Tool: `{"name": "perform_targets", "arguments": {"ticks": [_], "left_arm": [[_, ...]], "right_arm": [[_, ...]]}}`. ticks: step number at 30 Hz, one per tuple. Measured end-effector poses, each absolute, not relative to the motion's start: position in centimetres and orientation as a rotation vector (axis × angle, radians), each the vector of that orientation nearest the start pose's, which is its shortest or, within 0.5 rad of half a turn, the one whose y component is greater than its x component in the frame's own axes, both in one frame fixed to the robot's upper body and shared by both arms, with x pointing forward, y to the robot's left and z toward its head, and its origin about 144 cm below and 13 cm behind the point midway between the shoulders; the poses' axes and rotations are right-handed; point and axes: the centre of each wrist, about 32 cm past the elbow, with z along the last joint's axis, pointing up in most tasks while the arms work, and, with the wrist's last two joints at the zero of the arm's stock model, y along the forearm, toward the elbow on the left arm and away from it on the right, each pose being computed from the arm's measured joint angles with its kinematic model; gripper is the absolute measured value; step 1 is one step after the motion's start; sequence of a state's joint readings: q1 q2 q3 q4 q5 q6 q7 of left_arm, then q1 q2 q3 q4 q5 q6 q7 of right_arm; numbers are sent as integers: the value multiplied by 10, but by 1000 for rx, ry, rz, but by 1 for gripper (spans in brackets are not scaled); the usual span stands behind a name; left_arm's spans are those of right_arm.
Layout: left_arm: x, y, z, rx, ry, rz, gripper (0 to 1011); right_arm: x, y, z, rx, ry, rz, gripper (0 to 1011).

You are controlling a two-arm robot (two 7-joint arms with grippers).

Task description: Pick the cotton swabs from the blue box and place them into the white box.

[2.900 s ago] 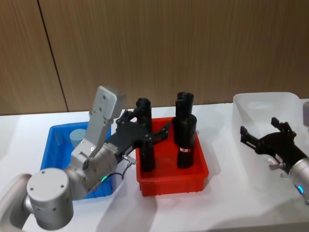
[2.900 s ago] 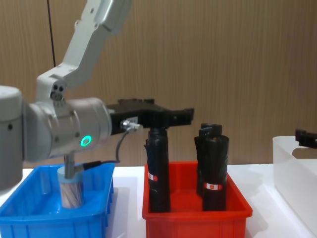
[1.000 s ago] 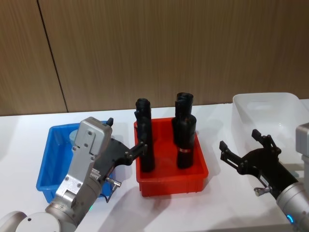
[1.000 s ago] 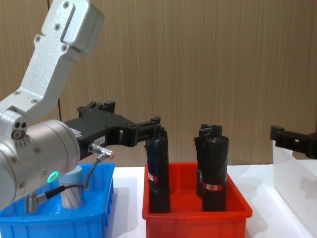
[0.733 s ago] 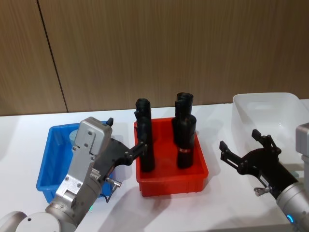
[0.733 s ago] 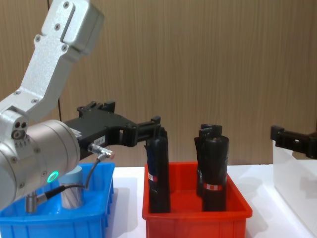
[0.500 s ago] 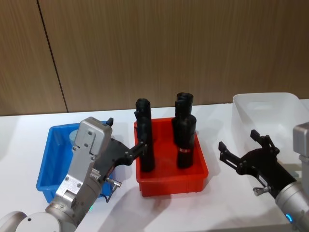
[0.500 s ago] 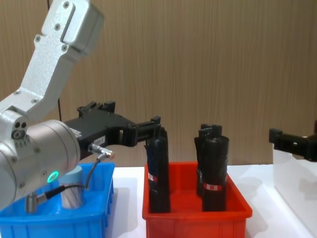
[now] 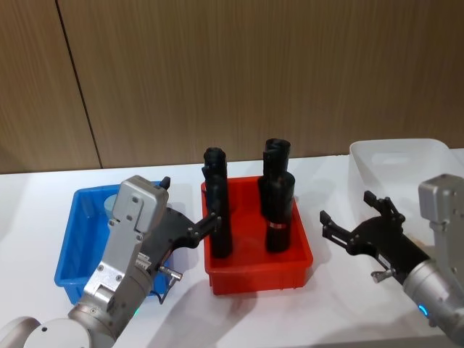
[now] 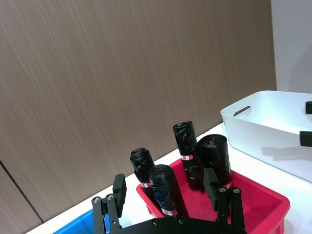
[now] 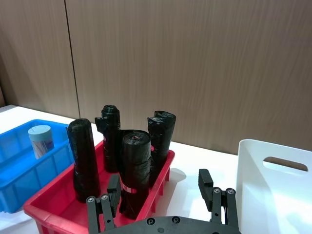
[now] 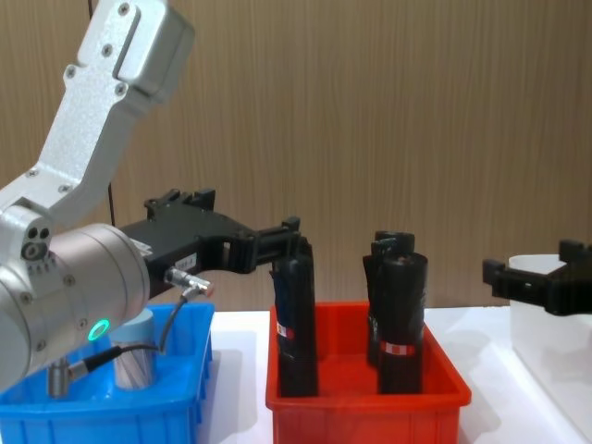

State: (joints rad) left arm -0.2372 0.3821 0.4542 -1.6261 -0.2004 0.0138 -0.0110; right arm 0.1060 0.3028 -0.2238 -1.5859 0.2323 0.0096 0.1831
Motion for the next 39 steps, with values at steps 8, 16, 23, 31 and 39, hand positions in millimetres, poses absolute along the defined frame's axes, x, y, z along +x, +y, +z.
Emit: {"name": "perform_targets", "arguments": {"ticks": [8,16,23,31,39], "left_arm": [[492,198,1204,61,-268,1124,1004],[492,198,1204,61,-268,1124,1004],[492,198,1204,61,-268,1124,1004],[492,198,1204,61,-268,1124,1004],[492,198,1204,61,-268,1124,1004]], "right_arm": [[509,-250,1170,-46,-100,-1135,1001],[536,-255,1168,-56,-95,-1091,1001],[553,-257,1167,-61,-89,-1052,1001],[575,-258,1168,-69,-72,-994,1002],[593,-256,1167,-79,-52,-934,1002]]}}
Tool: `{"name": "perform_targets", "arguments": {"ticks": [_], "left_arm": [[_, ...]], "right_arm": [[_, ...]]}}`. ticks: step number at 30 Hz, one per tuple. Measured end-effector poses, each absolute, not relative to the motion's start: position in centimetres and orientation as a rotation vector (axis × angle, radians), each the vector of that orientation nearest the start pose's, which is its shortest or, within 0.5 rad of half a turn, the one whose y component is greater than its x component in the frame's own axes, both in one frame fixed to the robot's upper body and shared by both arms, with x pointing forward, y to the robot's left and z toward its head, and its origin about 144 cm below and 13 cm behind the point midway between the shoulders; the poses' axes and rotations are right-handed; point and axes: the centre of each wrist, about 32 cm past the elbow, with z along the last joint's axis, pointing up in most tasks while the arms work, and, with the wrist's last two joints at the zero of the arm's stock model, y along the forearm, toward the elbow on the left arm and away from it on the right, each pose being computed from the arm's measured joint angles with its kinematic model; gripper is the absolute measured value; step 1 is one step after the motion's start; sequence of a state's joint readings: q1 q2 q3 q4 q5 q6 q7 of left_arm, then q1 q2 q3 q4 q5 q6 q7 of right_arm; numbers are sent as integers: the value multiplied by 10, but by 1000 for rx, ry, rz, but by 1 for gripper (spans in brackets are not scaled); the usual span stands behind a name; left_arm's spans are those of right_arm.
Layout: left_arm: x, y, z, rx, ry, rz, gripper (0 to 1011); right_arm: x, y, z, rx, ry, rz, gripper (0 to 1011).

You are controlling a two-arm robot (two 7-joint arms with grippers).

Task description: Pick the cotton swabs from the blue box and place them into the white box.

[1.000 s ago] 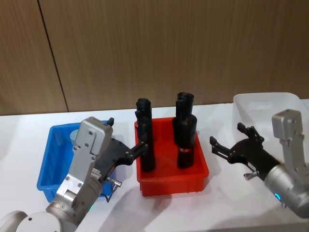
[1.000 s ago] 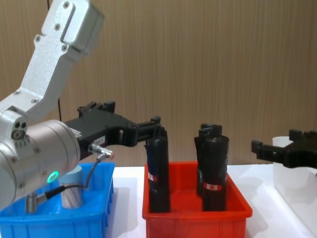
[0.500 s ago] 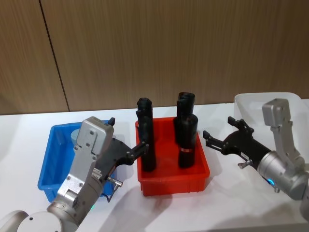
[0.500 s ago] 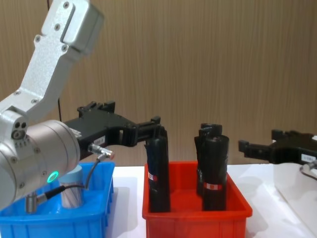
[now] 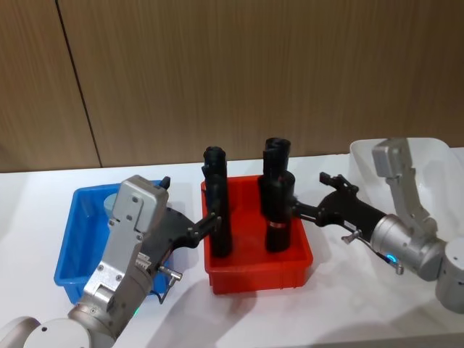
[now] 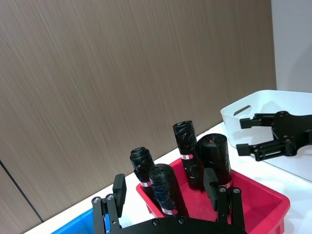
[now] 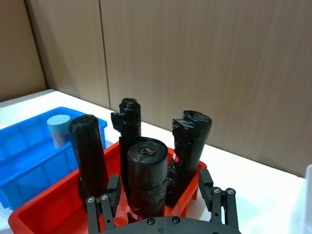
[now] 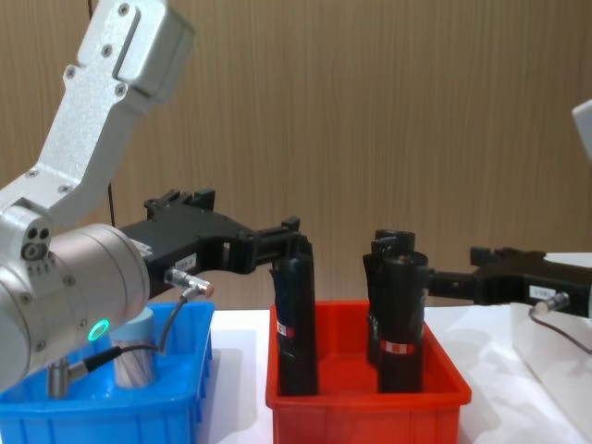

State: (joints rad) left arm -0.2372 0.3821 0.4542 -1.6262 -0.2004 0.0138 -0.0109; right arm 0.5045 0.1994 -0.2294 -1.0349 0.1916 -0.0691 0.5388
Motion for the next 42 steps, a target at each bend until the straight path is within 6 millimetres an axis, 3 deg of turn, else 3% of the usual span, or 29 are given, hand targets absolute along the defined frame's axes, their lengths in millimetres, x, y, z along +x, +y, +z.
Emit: {"name": "perform_targets", "arguments": {"ticks": [18,42], "left_arm": [[492,198,1204,61,-268,1124,1004],[492,198,1204,61,-268,1124,1004]], "right_arm": [[625,-253,1164,-66,0,-837,1001],[648,-248,1165,-55,24,-767,1002]]}}
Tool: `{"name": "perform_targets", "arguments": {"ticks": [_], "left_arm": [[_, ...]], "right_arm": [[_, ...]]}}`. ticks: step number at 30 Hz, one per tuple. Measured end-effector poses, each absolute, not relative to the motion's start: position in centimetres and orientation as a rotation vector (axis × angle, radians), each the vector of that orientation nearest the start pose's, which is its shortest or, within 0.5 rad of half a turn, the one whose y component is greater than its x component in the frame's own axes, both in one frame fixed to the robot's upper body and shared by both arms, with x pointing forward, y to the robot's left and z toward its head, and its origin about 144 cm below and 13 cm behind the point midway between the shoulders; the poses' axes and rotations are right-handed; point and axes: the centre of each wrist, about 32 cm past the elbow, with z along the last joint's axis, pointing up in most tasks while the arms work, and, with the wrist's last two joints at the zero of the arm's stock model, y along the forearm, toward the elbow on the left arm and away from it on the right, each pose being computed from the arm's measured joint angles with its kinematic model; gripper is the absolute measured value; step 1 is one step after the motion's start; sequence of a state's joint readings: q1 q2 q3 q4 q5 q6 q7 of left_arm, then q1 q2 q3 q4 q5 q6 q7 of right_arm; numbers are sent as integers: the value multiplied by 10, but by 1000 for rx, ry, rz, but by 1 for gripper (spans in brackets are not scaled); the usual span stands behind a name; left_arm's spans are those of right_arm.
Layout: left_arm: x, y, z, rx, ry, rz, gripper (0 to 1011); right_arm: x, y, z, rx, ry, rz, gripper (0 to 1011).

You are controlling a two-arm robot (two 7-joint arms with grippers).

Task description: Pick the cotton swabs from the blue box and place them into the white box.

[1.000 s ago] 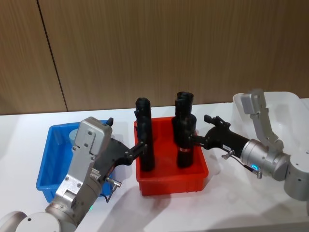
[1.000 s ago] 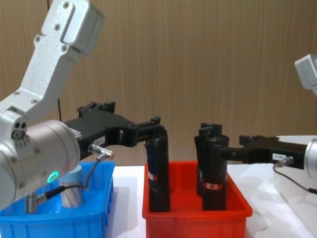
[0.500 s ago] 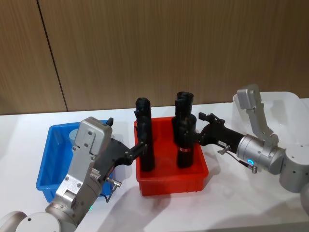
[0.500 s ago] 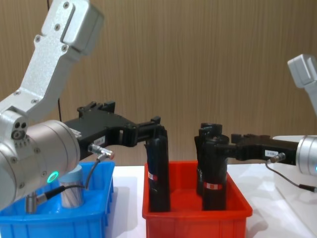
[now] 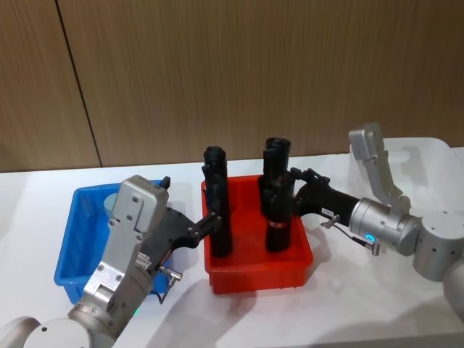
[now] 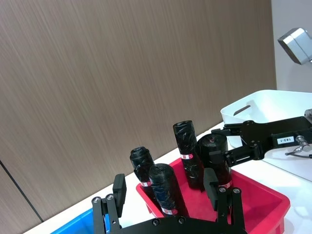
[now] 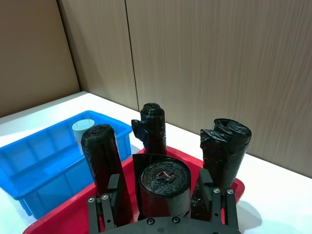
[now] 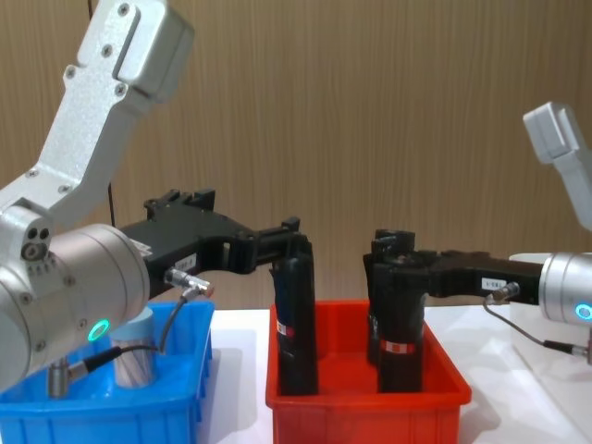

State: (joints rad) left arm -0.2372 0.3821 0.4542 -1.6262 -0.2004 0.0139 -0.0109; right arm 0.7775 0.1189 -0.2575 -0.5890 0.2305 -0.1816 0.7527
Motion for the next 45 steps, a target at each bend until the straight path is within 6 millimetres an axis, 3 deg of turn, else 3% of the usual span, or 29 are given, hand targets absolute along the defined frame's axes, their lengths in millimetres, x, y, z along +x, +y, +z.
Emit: {"name": "perform_targets", "arguments": {"ticks": [5,18,33,45], "left_arm": [[492,198,1204,61,-268,1124,1004],[492,198,1204,61,-268,1124,1004],[492,198,1204,61,-268,1124,1004],[492,198,1204,61,-268,1124,1004]], "right_arm": [[652,-247,1163,-59,33,-754,945],[659,-244,1160,-65,47,-730,576],[660,-243,1170,-36,17,-726,550],[646,-251,1210,35,-80,-792,550]]}}
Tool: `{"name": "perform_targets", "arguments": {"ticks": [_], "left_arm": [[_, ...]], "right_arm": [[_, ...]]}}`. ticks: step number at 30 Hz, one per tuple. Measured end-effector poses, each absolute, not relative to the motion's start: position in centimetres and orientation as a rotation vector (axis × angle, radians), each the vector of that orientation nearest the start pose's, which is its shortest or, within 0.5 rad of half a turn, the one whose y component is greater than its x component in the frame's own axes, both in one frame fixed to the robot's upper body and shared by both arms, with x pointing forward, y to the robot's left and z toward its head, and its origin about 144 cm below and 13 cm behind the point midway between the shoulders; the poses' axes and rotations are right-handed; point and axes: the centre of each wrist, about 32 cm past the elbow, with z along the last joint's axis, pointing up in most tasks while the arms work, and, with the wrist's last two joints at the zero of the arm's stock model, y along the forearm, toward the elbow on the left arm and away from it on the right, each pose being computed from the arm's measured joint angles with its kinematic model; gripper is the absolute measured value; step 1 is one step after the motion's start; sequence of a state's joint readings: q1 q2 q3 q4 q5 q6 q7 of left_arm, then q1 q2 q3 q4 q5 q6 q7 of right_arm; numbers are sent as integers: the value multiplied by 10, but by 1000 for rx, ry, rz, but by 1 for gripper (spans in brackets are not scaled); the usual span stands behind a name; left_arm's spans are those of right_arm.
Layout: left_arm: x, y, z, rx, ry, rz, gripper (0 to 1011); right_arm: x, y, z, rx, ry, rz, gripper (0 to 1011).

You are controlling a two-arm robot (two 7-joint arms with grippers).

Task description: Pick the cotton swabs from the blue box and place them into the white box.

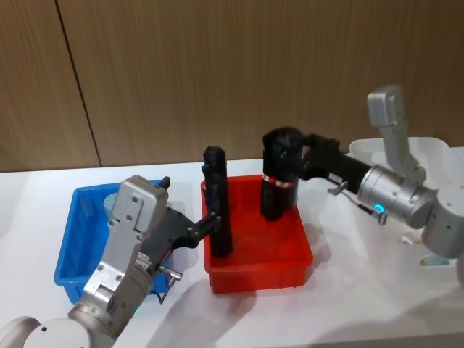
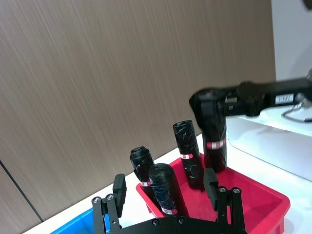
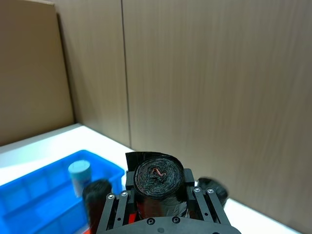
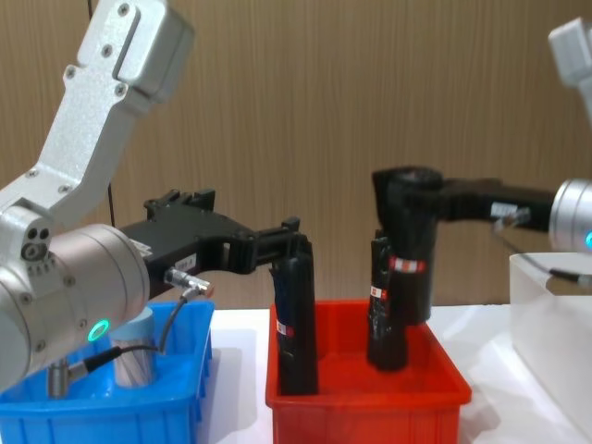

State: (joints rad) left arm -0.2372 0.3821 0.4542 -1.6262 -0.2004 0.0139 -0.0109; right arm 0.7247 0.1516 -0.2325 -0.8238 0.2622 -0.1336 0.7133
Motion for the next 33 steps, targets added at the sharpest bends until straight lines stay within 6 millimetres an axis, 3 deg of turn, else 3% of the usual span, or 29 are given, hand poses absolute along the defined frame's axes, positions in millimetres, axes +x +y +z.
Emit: {"name": "perform_targets", "arguments": {"ticks": [17,33], "left_arm": [[492,198,1204,61,-268,1124,1004],[492,198,1204,61,-268,1124,1004]], "right_arm": [[609,-277,1264,41,-228,-1002,550],[584,-304,1283,-10,-259,-1242,550]]}}
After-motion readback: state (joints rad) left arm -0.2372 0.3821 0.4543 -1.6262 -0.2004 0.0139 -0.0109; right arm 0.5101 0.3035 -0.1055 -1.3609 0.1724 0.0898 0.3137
